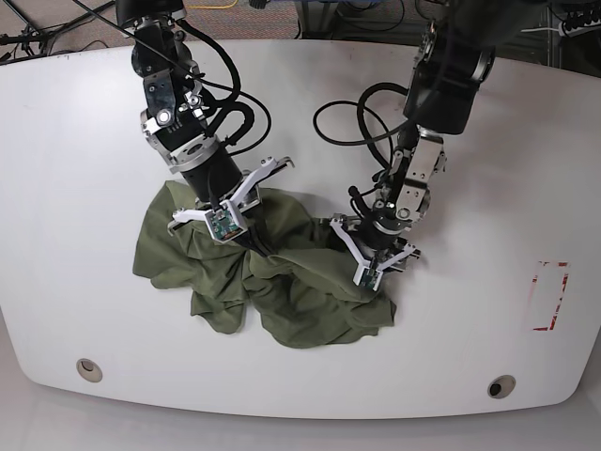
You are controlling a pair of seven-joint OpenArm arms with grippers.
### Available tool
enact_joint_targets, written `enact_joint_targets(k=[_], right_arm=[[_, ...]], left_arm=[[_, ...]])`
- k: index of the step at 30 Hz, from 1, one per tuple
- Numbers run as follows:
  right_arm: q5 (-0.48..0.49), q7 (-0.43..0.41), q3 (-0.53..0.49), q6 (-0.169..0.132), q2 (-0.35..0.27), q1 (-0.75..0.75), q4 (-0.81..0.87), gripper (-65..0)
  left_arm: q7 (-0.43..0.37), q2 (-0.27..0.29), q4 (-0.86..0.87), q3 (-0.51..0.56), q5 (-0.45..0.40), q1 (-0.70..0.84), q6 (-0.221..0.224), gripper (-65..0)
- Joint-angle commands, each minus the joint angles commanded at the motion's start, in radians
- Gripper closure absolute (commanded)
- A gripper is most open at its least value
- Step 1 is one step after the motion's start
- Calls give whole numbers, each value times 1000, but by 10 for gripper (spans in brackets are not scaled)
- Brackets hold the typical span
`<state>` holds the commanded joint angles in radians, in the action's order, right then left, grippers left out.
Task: Fold the T-shirt properly
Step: 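Grasp the shirt edge with the left gripper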
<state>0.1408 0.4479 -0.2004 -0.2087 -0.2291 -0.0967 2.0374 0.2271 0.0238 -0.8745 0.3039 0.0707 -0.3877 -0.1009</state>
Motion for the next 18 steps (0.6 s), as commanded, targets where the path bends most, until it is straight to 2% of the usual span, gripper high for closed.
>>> enact_joint_targets(k=[1, 3, 4, 9, 18], right_arm=[[0, 12, 0, 1, 0, 0, 4, 0], [-6, 38, 1, 0, 0, 4, 7, 0], [-6, 44, 2, 1, 0, 4, 8, 0], [-5, 51, 2, -1, -2, 5, 5, 0], [-7, 5, 5, -3, -5, 4, -19, 0]], left_arm=[[6, 2, 7, 2, 2, -5, -1, -239], [44, 4, 29, 23, 1, -7, -8, -30], [49, 4, 32, 26, 2, -9, -9, -7], [64, -1, 42, 45, 10, -12, -14, 0], [71, -10, -3, 43, 13, -5, -20, 0]])
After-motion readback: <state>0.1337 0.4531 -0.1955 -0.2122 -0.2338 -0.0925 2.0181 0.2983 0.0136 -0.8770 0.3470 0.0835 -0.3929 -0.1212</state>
